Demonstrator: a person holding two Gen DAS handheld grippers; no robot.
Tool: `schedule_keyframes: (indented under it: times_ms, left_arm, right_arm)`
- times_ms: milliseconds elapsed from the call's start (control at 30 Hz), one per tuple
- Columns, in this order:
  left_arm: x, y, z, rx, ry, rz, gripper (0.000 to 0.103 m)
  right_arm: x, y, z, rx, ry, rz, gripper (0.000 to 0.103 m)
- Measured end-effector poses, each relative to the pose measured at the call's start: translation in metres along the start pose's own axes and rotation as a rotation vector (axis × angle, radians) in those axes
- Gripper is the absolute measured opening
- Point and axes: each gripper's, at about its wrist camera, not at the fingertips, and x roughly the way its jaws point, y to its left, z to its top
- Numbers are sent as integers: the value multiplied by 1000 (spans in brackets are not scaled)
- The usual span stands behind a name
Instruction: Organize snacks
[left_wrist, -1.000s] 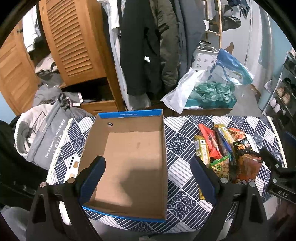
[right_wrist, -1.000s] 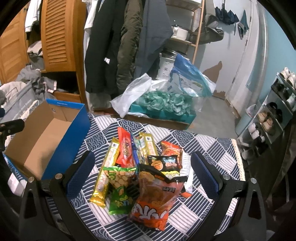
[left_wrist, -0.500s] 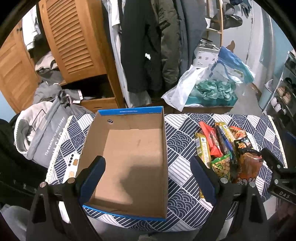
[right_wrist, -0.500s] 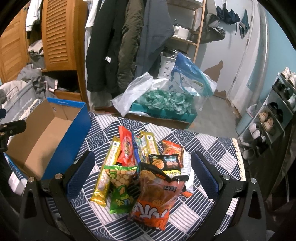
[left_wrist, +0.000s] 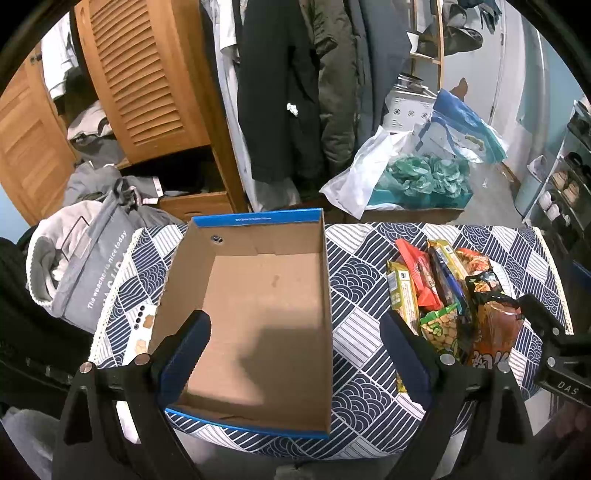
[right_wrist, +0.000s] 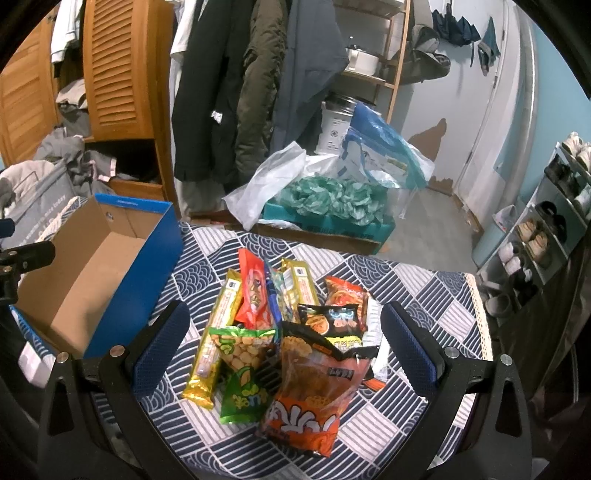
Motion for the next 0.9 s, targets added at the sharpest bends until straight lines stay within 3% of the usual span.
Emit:
schedule_keyframes:
  times_ms: [900]
  left_arm:
    - [2,-7,-1,5,15,-7,94]
  right_arm:
    - [0,-1,1,2,4,3,101]
